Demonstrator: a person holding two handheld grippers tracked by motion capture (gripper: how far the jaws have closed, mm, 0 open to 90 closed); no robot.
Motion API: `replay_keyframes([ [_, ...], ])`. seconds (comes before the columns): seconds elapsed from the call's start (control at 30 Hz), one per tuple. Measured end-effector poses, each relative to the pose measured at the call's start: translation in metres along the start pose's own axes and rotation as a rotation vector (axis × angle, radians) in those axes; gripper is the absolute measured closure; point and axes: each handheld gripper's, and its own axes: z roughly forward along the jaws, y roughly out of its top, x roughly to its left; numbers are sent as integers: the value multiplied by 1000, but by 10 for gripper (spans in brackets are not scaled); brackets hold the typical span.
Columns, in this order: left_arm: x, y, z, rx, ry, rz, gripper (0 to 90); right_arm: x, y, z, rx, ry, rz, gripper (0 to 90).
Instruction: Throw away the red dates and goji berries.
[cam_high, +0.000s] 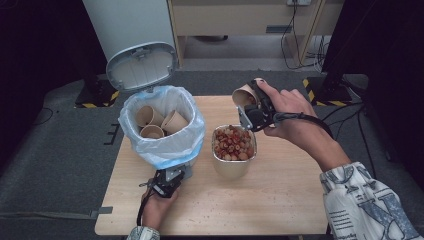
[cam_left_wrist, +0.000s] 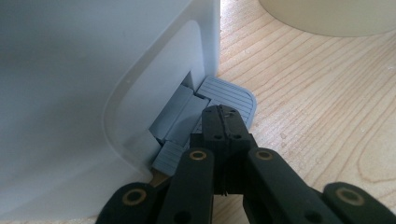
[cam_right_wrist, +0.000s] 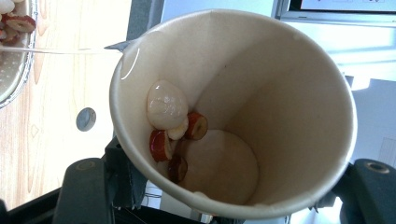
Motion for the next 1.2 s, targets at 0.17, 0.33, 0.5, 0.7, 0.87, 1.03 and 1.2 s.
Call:
replay_keyframes([
  [0.17,0,0,0,0,1,1,899,0,0,0,1,1,3,309],
  [0.33,0,0,0,0,-1,3,899,0,2,-1,-3,-1,-9,309],
  [0.5,0,0,0,0,-1,3,899,2,9,-1,26,-24,-111,310],
  [0.7,0,0,0,0,0,2,899,8,16,0,94,-79,-310,311],
  [0.87,0,0,0,3,0,3,898,10,19,1,101,-85,-347,311],
  [1.03,0,0,0,0,-1,3,898,10,19,1,102,-84,-343,311],
  [1.2,0,0,0,2,0,3,899,7,18,-1,93,-88,-326,310],
])
